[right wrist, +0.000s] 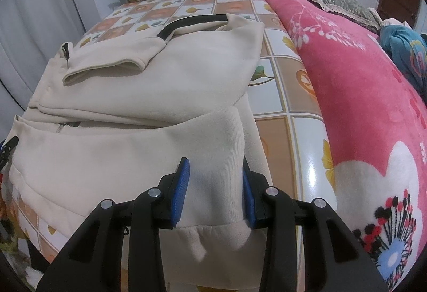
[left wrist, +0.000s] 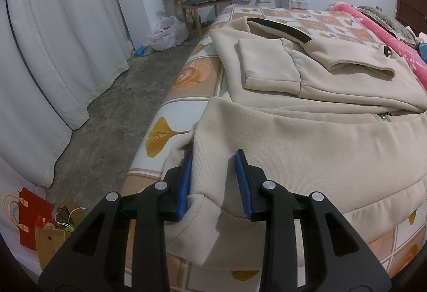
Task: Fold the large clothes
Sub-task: 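Grasp the same jacket side edge with the right gripper beside the left gripper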
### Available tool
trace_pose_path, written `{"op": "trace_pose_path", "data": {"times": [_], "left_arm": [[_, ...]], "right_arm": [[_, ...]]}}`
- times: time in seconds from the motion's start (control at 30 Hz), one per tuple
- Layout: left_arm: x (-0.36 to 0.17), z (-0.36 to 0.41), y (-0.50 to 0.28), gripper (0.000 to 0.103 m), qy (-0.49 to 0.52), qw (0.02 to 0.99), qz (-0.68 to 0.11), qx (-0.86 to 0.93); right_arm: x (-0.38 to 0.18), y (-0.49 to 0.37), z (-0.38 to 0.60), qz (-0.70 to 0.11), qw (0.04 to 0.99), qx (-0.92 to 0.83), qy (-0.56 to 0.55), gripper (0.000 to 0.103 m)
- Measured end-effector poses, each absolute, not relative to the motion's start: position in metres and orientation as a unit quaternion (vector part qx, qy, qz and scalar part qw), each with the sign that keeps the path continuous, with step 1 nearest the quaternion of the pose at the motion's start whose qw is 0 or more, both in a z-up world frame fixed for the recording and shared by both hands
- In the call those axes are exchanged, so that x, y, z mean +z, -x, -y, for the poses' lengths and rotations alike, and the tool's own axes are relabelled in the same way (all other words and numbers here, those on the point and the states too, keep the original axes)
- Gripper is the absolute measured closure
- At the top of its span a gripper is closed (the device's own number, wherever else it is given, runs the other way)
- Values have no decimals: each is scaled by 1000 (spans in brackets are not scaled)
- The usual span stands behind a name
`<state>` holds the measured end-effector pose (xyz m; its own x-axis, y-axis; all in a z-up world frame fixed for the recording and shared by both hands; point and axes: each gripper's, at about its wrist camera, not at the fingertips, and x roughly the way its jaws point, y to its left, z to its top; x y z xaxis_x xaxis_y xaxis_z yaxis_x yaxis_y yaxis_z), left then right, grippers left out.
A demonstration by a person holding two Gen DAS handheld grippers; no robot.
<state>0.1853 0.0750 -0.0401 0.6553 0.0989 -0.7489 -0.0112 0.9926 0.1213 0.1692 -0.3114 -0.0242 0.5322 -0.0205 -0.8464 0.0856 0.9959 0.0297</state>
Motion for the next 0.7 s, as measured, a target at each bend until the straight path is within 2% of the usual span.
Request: {"op": "trace_pose_path", "data": {"times": [0.7], "left_arm": [[-40, -74, -185, 72, -54, 908, -415, 30]], "right_arm": [[-24, -169, 311, -482, 875, -34, -26, 67]]}}
